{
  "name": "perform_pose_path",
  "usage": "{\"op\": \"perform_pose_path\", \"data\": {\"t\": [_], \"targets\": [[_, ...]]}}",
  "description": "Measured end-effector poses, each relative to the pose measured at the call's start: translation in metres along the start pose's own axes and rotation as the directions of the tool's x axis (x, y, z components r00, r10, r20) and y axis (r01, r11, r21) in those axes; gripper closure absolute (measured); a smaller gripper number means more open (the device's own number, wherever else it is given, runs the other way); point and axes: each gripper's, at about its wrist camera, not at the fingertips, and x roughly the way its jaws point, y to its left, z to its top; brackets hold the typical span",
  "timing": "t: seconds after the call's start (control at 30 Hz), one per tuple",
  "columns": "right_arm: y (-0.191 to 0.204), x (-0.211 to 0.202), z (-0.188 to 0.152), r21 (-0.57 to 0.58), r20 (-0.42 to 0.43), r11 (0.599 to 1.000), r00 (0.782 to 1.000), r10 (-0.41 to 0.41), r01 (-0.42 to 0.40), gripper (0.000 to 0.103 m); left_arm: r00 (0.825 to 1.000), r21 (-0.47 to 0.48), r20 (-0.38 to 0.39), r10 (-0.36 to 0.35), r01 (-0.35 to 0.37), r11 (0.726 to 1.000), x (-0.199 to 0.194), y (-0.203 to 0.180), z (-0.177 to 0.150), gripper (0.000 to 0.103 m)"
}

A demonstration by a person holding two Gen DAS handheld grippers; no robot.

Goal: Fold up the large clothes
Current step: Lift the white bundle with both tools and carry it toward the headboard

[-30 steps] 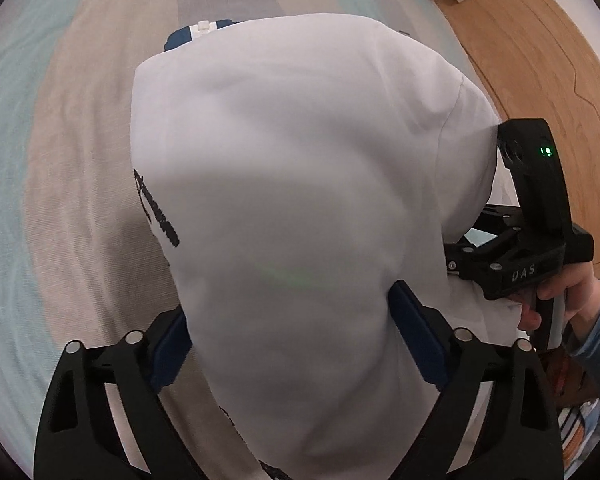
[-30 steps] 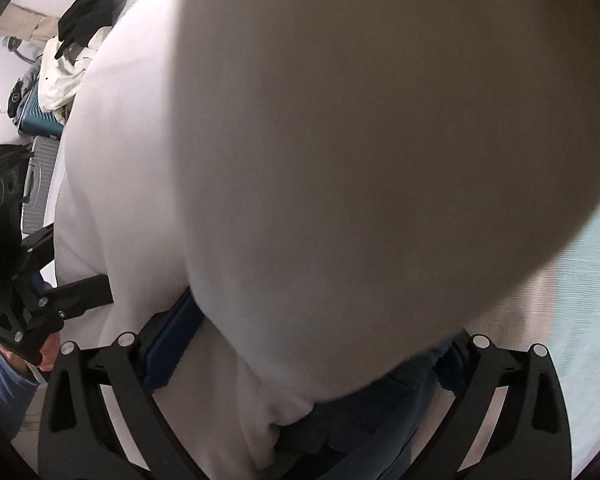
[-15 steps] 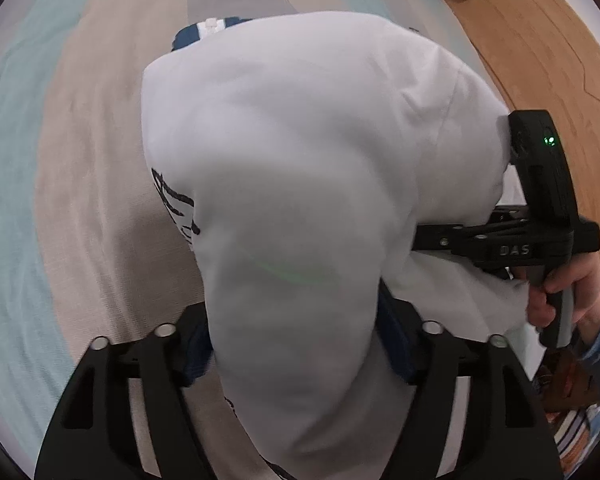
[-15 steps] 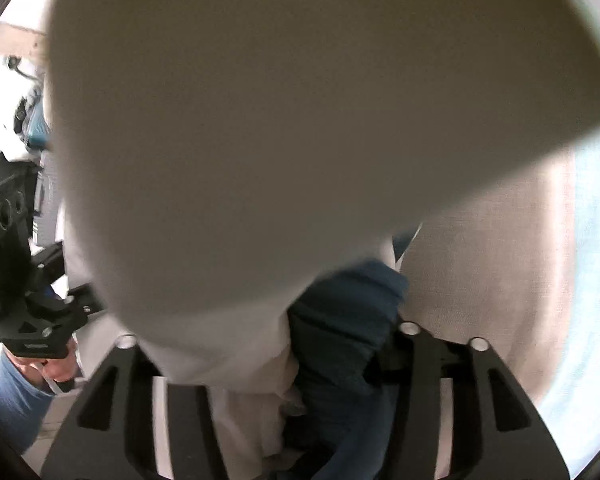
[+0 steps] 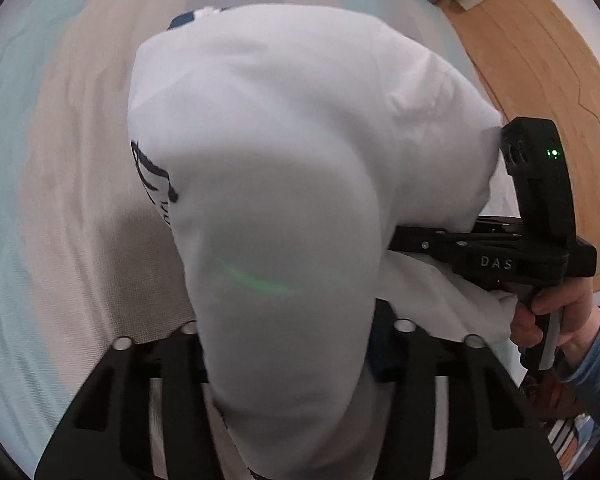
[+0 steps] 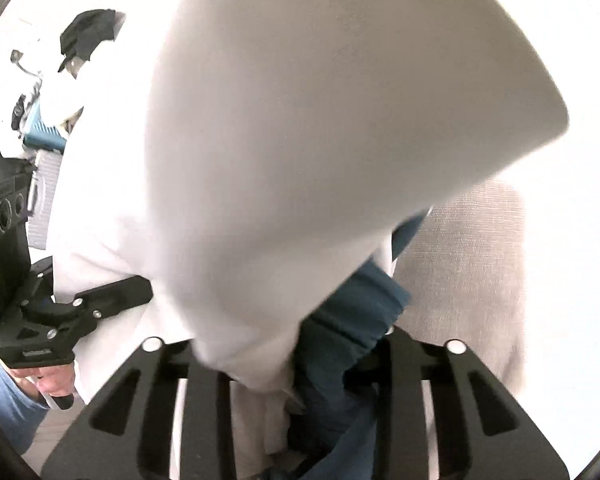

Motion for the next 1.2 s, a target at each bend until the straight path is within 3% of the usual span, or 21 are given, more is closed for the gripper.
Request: {"op": "perform_pose_path", "data": {"t": [0.23, 0.47, 0.57, 0.63, 0.83, 1.03, 1.2], "targets": [[0.013, -0.022, -0.005, -0.022, 0.056, 1.0, 0.998, 0.005, -0.004, 0.081, 0.999, 0.055, 0.026, 0.033, -0.035, 0.998, -0.026, -0.022, 0.005, 0.065], [-0.004, -0.079, -0.017, -0.028, 0.121, 0.999, 0.992, 0.03, -0.027, 0.082, 0.996, 0.127, 0.071, 0.057, -0.065, 0.99, -0.052, -0.075, -0.007, 0.065], [-0.004, -0.099, -0.016, -0.027, 0.165, 0.999, 0.985, 0.042, -0.038, 0.082, 0.994, 0.155, 0.089, 0.064, -0.077, 0.985, -0.06, -0.094, -0.006, 0.065], [0.0, -0.107, -0.033, -0.023, 0.198, 0.998, 0.979, 0.054, -0.051, 0.082, 0.992, 0.171, 0.102, 0.07, -0.087, 0.981, -0.065, -0.106, 0.001, 0.065], [-0.035, -0.159, -0.057, 0.002, 0.285, 0.998, 0.957, 0.059, -0.062, 0.082, 0.99, 0.239, 0.13, 0.061, -0.091, 0.967, -0.085, -0.153, 0.014, 0.065], [-0.065, -0.239, -0.09, 0.05, 0.389, 0.999, 0.92, -0.038, 0.02, 0.083, 0.992, 0.337, 0.128, 0.001, -0.044, 0.94, -0.085, -0.231, 0.024, 0.065], [-0.107, -0.298, -0.133, 0.12, 0.446, 0.986, 0.881, -0.157, 0.115, 0.083, 0.989, 0.454, 0.111, -0.094, 0.034, 0.89, -0.064, -0.316, 0.028, 0.065]]}}
